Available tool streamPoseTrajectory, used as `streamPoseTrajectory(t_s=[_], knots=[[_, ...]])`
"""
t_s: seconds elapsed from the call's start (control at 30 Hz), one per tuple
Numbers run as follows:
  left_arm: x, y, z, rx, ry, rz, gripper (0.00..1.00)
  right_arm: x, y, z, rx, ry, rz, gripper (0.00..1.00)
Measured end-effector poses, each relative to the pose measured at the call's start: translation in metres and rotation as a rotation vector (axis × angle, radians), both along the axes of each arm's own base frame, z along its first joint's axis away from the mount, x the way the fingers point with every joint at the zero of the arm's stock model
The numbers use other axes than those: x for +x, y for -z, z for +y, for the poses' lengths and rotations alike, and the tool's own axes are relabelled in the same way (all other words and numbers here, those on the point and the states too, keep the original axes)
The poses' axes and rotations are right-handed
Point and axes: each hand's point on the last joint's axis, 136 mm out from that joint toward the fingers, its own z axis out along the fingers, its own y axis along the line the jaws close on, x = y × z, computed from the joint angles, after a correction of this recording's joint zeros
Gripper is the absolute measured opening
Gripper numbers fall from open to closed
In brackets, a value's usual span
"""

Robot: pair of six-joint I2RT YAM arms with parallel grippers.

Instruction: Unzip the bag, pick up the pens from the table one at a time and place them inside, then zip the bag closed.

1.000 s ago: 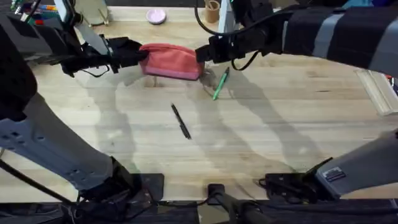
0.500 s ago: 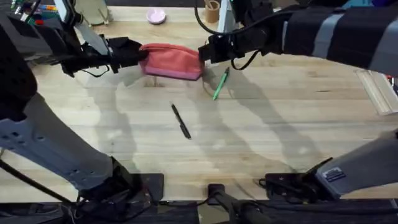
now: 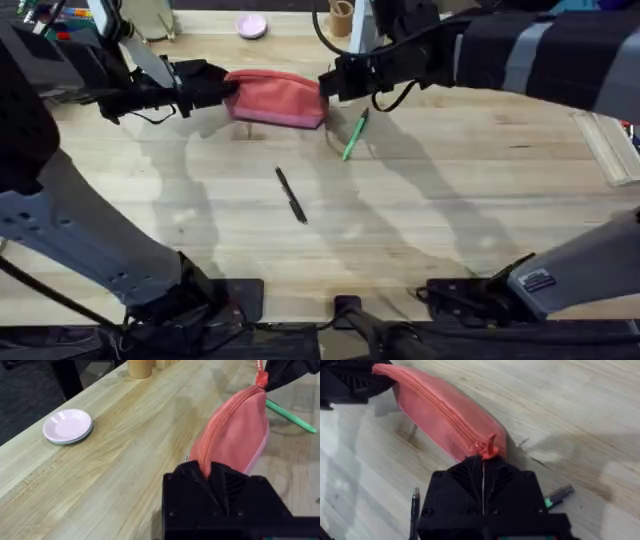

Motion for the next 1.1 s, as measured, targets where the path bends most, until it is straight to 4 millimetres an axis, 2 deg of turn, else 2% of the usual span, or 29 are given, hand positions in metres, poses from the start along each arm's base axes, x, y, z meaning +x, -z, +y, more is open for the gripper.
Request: streamPoseTrajectory(t_s=[0.4, 0.57, 0.6, 0.67, 1.1], knots=[[0.0, 0.0, 0.0, 0.002, -0.001, -0.002, 0.042, 0.001, -0.005, 0.004, -0.017, -0.023, -0.044, 0.033], [0.0, 0.0, 0.0, 0.002, -0.001, -0.002, 0.042, 0.002, -0.035, 0.005, 0.007, -0.026, -0.123, 0.033], [0.0, 0.0, 0.0, 0.001, 0.0, -0.002, 0.042, 0.002, -0.053, 0.006, 0.024, -0.033, -0.167, 0.032], [0.0, 0.0, 0.0, 0.002, 0.0, -0.002, 0.042, 0.002, -0.058, 0.007, 0.028, -0.036, -0.182, 0.032], [0.0, 0.0, 0.0, 0.001, 0.0, -0.002, 0.042, 0.004, -0.059, 0.006, 0.023, -0.034, -0.192, 0.031]])
